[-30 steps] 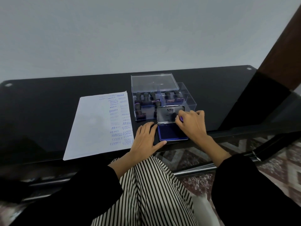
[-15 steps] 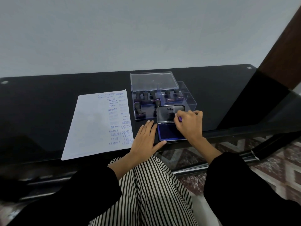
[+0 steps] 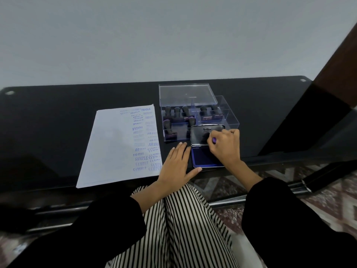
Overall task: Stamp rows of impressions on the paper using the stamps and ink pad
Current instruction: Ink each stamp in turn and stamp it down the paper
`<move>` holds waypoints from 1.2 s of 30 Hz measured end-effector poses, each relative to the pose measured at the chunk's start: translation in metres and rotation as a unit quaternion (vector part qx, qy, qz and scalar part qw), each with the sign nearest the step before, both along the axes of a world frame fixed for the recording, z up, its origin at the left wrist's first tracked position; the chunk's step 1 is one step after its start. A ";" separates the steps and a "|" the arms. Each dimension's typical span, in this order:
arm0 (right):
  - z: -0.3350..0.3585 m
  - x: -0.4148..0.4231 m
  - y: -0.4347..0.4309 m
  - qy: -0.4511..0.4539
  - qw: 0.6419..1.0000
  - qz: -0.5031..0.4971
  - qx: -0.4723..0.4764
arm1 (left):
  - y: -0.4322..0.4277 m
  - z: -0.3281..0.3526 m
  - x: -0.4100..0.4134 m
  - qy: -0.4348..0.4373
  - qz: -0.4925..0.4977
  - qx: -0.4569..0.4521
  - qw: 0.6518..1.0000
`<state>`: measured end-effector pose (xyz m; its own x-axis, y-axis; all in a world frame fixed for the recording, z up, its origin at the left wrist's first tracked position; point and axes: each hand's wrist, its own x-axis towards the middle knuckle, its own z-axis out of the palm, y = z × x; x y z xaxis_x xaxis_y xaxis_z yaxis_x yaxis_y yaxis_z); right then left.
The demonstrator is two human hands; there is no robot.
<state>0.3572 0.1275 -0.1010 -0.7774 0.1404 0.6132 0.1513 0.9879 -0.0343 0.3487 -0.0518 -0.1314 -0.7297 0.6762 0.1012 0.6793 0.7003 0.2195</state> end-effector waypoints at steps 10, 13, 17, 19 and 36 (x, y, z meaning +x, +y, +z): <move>-0.007 0.006 0.006 0.073 0.997 0.013 -0.020 | 0.000 -0.001 0.000 0.004 -0.002 -0.004 1.000; -0.009 0.011 0.010 0.096 0.995 0.013 -0.024 | 0.000 -0.001 0.000 0.002 -0.001 -0.002 1.000; -0.011 0.015 0.013 0.121 0.992 0.009 -0.028 | 0.000 -0.002 0.000 0.006 -0.001 -0.009 1.000; -0.012 0.014 0.013 0.123 0.992 0.010 -0.029 | 0.001 -0.002 0.000 0.007 0.000 -0.009 1.000; -0.016 0.009 0.014 0.123 0.991 0.015 -0.042 | 0.001 -0.001 0.001 0.010 0.003 -0.020 1.000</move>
